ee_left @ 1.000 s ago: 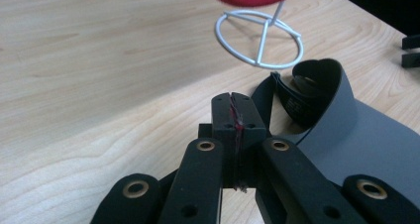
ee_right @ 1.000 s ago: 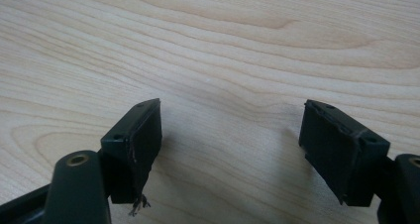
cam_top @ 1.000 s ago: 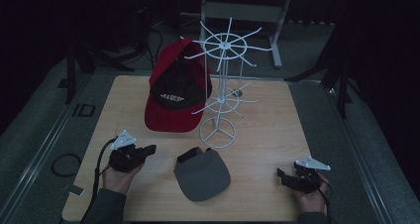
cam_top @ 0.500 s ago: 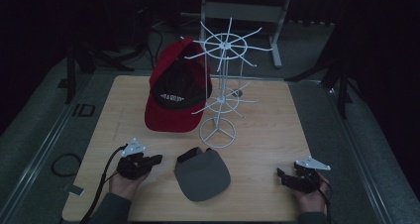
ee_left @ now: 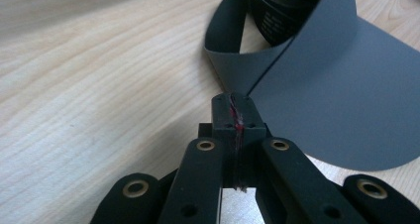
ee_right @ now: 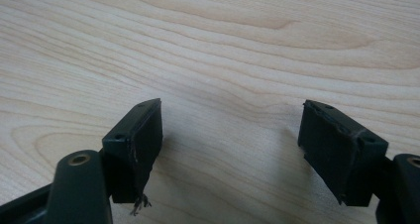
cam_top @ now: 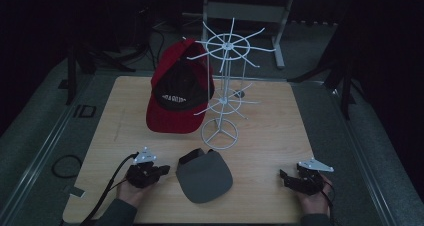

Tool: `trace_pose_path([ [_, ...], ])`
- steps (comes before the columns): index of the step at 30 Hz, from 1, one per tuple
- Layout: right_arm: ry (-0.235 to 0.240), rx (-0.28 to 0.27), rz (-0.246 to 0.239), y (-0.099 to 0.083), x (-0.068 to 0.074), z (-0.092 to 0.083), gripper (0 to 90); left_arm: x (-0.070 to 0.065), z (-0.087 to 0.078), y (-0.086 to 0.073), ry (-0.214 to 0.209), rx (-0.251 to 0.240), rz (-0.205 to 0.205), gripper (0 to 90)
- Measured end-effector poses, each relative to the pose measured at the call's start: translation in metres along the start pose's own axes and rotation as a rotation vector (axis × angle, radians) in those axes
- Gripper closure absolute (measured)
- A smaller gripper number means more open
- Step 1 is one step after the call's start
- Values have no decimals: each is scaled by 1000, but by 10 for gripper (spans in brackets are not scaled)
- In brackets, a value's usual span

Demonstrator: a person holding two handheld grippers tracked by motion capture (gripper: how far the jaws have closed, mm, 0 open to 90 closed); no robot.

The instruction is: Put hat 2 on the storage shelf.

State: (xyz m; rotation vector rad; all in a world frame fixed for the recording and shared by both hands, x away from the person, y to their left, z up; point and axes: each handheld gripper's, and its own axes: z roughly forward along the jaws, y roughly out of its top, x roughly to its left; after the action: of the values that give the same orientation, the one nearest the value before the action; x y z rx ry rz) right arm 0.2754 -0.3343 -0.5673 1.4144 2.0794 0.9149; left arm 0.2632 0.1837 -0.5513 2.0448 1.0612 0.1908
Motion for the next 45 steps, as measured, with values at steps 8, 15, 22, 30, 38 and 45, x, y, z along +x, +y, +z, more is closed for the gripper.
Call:
trace_pose_path([
  [8,0,-1,-1,0,0,0,253,-10,16,-6,-29,55,21,900],
  [15,0,-1,-1,0,0,0,253,-14,21,-6,-58,56,14,900],
  [22,0,-1,-2,0,0,0,253,-20,27,-4,-81,58,32,900],
  [30,0,-1,-2,0,1,0,253,-35,39,2,-118,61,60,900],
  [38,1,-1,-3,0,1,0,254,-43,50,9,-148,56,63,900],
  [45,2,-2,-3,0,2,0,264,-52,57,12,-170,55,81,900],
])
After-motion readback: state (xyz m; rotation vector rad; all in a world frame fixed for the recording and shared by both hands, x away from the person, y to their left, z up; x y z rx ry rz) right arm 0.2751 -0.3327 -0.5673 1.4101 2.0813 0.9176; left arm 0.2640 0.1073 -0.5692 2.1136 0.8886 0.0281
